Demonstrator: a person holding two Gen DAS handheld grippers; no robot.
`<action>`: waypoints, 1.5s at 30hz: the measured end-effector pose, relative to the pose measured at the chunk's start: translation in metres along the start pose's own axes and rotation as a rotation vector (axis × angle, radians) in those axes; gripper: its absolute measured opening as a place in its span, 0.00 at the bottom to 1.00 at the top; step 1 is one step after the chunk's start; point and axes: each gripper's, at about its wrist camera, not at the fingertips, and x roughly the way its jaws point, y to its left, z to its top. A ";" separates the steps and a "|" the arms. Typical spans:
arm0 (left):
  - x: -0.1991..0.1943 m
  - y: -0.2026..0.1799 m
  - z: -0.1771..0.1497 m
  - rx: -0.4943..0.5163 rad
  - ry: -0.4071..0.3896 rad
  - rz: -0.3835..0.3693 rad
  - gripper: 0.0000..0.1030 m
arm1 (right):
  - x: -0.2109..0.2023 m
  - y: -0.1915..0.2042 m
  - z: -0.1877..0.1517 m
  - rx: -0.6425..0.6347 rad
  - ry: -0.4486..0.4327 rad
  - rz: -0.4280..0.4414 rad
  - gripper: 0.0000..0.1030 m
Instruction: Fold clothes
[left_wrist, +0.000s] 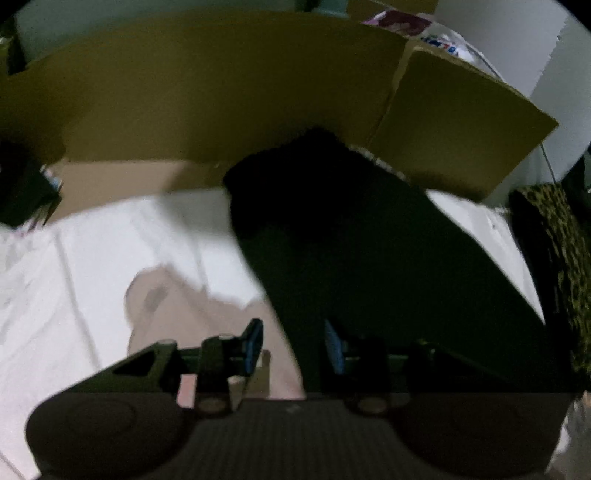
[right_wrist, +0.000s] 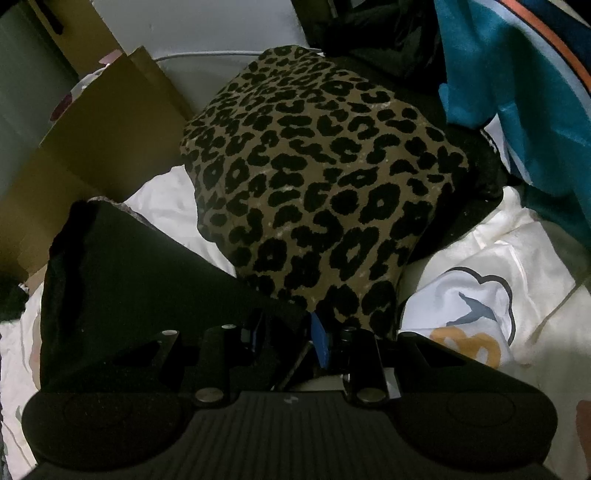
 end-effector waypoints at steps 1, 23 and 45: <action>0.002 0.004 -0.005 0.006 0.010 0.004 0.38 | 0.000 0.001 0.000 -0.003 0.002 -0.002 0.33; -0.024 0.013 -0.138 0.108 0.075 -0.125 0.46 | -0.029 0.061 -0.024 -0.143 0.051 0.062 0.33; -0.005 -0.025 -0.158 0.241 0.060 -0.131 0.55 | -0.006 0.137 -0.093 -0.356 0.302 0.324 0.33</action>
